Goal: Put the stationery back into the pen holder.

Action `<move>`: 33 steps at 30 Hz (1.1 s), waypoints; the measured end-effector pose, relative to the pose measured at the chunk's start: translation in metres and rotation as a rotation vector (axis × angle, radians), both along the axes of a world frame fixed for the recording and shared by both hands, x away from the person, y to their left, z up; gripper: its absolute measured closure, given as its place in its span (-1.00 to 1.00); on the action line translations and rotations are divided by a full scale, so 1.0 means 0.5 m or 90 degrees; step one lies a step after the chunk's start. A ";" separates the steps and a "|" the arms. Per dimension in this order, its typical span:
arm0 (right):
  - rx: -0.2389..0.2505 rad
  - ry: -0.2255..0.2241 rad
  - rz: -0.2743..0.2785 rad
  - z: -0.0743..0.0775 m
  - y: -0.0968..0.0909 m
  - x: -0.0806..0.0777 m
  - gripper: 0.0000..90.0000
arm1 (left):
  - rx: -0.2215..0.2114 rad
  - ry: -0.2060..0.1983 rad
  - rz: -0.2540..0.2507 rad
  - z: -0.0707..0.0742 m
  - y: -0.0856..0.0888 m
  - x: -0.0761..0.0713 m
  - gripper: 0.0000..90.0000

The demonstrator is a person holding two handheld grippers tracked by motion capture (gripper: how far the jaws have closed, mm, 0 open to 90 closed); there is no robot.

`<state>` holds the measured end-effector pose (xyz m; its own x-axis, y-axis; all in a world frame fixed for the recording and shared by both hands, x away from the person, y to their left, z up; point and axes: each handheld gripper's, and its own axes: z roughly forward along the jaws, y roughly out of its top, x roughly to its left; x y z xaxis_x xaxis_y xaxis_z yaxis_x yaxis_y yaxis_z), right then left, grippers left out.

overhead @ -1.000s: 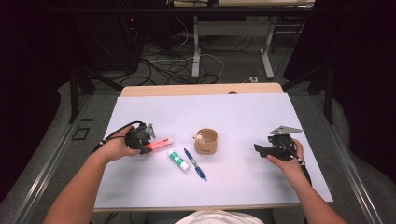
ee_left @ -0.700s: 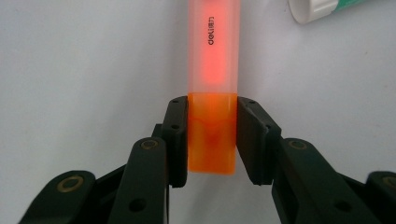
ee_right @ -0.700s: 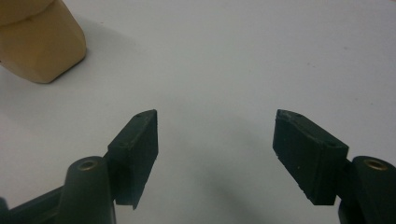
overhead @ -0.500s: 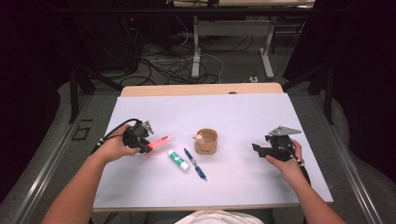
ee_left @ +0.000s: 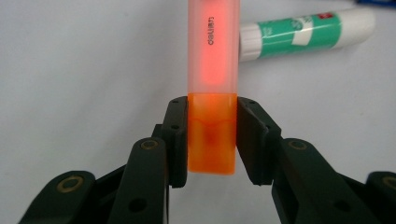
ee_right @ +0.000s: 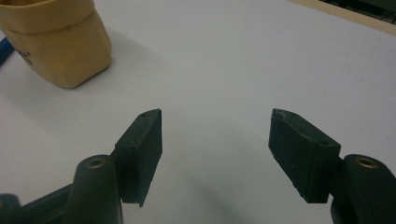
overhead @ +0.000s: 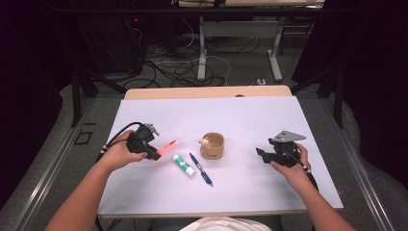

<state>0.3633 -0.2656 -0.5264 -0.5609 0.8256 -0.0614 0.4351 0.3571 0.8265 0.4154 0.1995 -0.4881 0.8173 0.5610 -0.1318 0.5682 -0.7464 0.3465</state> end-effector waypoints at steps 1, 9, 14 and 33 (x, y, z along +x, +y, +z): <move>0.001 -0.001 0.002 0.001 0.003 -0.002 -0.22 | -0.009 0.003 0.009 0.001 -0.004 -0.002 0.48; -0.039 -0.033 0.038 0.003 0.022 -0.009 -0.16 | -0.053 0.009 0.039 0.034 -0.025 -0.014 0.48; -0.066 -0.052 0.057 0.009 0.032 -0.015 -0.16 | -0.090 0.010 0.048 0.063 -0.035 -0.024 0.48; -0.126 -0.145 0.181 0.064 0.093 -0.049 -0.31 | -0.131 0.059 0.008 0.125 -0.120 -0.068 0.48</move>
<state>0.3390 -0.2192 -0.4944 -0.7184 0.6002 -0.3516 0.1110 0.5979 0.7938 0.3814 0.1394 -0.4256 0.7893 0.5247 -0.3189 0.6137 -0.6577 0.4368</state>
